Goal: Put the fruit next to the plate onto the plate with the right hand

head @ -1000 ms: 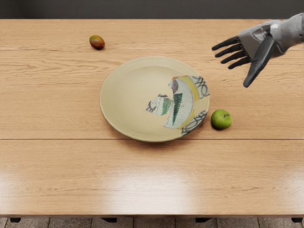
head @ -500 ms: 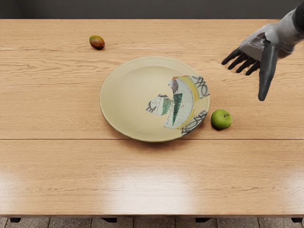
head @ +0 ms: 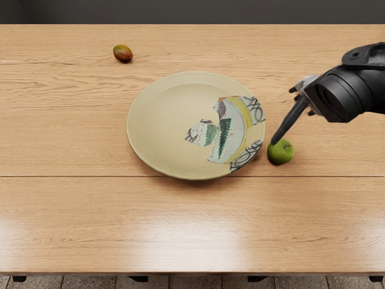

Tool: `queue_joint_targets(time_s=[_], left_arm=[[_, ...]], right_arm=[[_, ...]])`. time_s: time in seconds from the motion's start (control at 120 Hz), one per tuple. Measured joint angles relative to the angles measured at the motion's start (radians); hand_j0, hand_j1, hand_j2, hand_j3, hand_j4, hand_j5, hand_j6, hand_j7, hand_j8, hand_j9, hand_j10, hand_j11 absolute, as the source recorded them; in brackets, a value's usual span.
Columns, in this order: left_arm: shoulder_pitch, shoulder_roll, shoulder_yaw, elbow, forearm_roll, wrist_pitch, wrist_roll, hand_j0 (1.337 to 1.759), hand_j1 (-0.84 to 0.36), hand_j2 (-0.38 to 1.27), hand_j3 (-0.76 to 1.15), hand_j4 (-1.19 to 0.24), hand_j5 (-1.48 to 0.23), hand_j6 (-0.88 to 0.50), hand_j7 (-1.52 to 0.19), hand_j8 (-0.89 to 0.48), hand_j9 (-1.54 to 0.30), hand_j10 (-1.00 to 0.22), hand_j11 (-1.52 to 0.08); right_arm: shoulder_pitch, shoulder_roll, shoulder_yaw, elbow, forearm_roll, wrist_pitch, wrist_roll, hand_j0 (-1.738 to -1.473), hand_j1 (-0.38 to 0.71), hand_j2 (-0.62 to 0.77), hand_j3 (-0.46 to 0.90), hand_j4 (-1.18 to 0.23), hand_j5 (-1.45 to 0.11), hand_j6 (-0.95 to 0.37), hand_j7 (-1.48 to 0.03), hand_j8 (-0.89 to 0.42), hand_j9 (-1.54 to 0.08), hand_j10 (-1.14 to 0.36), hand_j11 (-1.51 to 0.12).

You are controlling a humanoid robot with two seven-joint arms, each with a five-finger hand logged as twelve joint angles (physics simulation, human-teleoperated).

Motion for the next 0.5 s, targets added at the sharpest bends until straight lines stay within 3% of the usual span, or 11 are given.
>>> queue_joint_targets(time_s=[0.192,0.325,0.5], left_arm=[[0.0,0.0,0.0,0.0,0.0,0.0,0.0,1.658,0.35,0.0,0.0,0.0,0.0,0.0,0.0,0.0,0.0,0.0,0.0],[0.0,0.0,0.0,0.0,0.0,0.0,0.0,1.658,0.35,0.0,0.0,0.0,0.0,0.0,0.0,0.0,0.0,0.0,0.0],[0.0,0.0,0.0,0.0,0.0,0.0,0.0,1.658,0.35,0.0,0.0,0.0,0.0,0.0,0.0,0.0,0.0,0.0,0.0]], right_arm=[[0.034,0.144,-0.085,0.012,-0.012,-0.027,0.0,-1.658,-0.31,-0.01,0.0,-0.03,-0.04,-0.03,-0.04,-0.03,-0.04,-0.03,-0.04],[0.031,0.181,-0.145,0.013,-0.02,-0.03,0.0,-1.658,-0.31,-0.01,0.0,-0.03,-0.04,-0.03,-0.04,-0.03,-0.04,-0.03,-0.04],[-0.054,0.199,-0.127,-0.026,-0.094,-0.036,0.0,-1.658,-0.28,-0.01,0.0,-0.06,-0.08,-0.06,-0.08,-0.06,-0.08,-0.06,-0.08]])
